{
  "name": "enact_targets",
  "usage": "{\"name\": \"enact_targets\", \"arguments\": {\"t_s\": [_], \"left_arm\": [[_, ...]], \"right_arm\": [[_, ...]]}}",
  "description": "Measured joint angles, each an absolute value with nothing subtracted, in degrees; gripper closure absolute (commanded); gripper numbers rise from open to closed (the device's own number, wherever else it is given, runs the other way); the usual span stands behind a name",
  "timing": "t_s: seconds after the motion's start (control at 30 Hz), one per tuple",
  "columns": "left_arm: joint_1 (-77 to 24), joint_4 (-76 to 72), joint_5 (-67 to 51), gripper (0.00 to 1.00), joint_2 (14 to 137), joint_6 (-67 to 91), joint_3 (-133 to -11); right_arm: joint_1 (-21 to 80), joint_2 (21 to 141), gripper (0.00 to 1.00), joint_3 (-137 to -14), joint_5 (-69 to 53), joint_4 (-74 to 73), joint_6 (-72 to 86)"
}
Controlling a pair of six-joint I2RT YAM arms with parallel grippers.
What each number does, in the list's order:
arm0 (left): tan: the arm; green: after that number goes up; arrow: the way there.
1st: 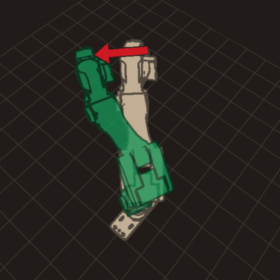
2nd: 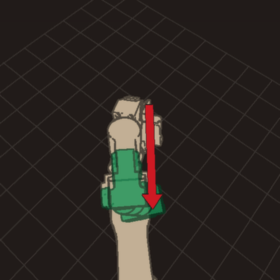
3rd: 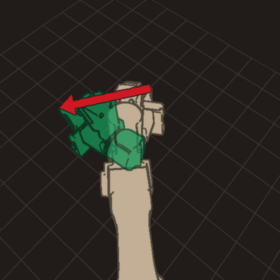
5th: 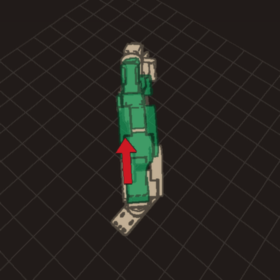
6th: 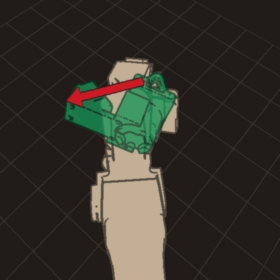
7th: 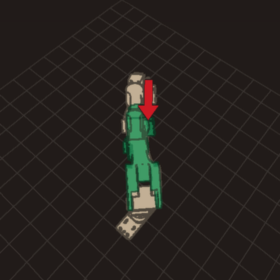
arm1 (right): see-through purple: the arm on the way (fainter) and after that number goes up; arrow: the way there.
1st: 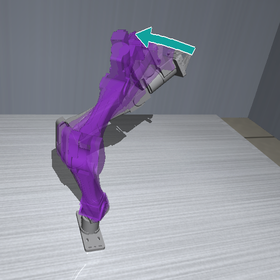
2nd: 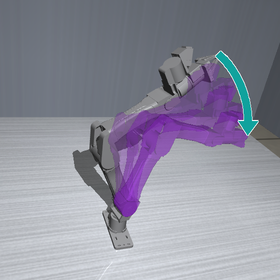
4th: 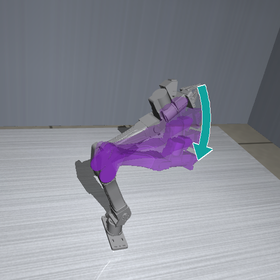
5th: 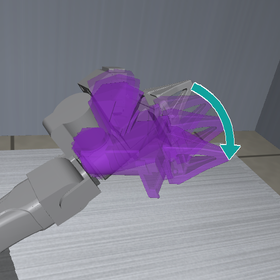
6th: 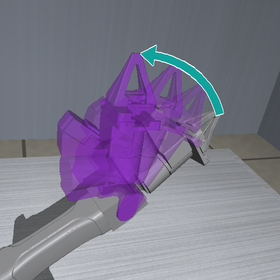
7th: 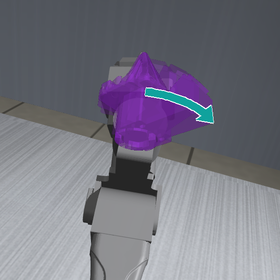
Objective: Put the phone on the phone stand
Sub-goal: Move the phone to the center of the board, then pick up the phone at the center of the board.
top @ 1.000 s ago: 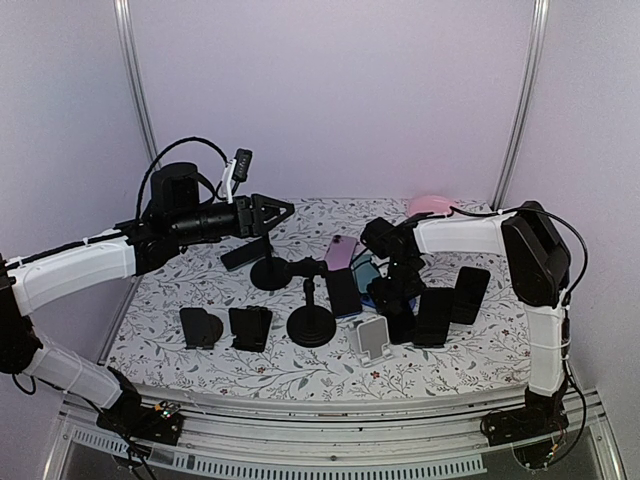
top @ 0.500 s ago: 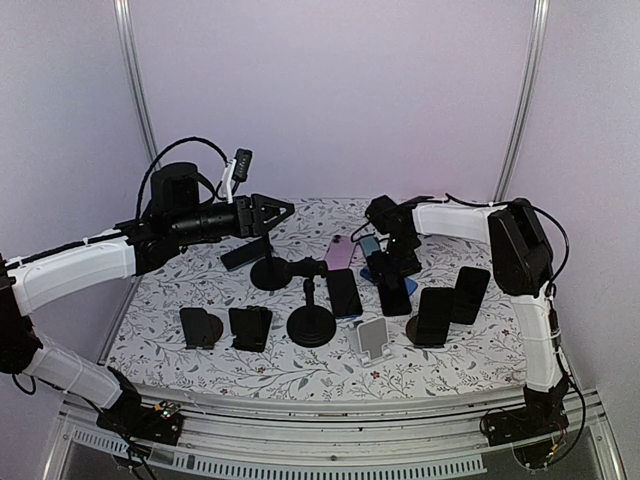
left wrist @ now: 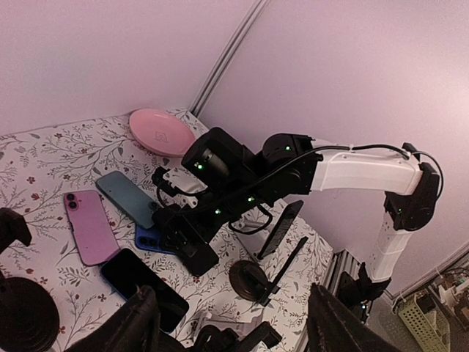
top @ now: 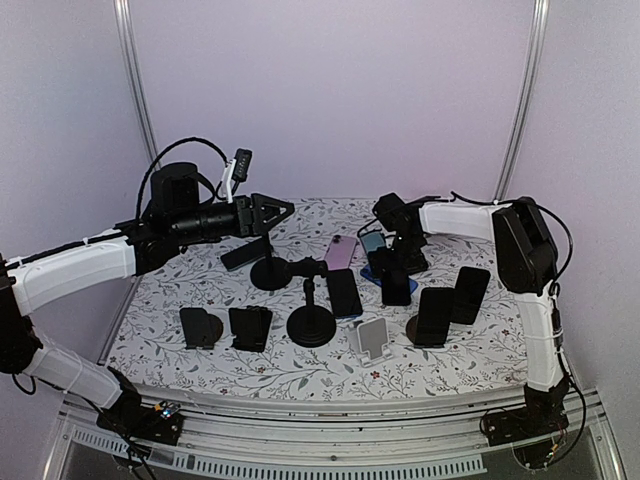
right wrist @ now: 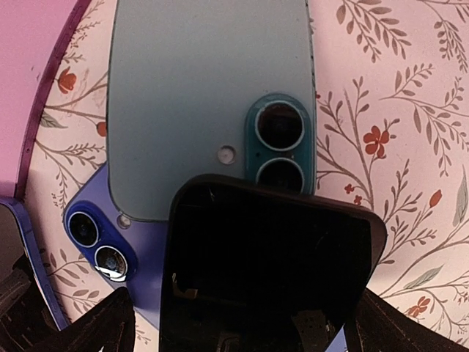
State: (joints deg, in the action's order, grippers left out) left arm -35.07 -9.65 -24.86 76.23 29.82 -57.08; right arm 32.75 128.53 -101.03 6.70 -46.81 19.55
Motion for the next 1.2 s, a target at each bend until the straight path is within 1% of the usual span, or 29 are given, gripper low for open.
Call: {"name": "enact_targets", "arguments": {"t_s": [0.2, 0.4, 0.47, 0.67, 1.03, 1.2], "left_arm": [[-35.1, -9.7, -24.8, 0.31, 76.2, 30.2, -57.1], [-35.1, -9.6, -24.6, 0.31, 75.0, 30.5, -56.5], [-35.1, -9.5, -24.3, 0.31, 74.1, 30.7, -55.9], [-35.3, -9.4, -22.9, 0.31, 70.7, 31.6, -54.2], [-36.5, -9.0, -18.9, 0.31, 64.2, 33.2, -49.4], [-38.1, -8.9, -16.8, 0.31, 60.9, 33.9, -47.7]], "right_arm": [[32.6, 128.5, 0.01, -100.9, 6.7, -45.7, 20.2], [31.9, 129.0, 0.19, -100.9, 6.7, -44.5, 21.3], [31.8, 129.1, 0.22, -100.9, 6.7, -44.2, 21.5], [31.8, 129.2, 0.37, -101.2, 7.0, -43.8, 21.6], [31.8, 128.7, 0.4, -101.2, 7.3, -43.2, 21.0], [31.9, 125.6, 0.4, -101.2, 8.0, -43.1, 20.6]]}}
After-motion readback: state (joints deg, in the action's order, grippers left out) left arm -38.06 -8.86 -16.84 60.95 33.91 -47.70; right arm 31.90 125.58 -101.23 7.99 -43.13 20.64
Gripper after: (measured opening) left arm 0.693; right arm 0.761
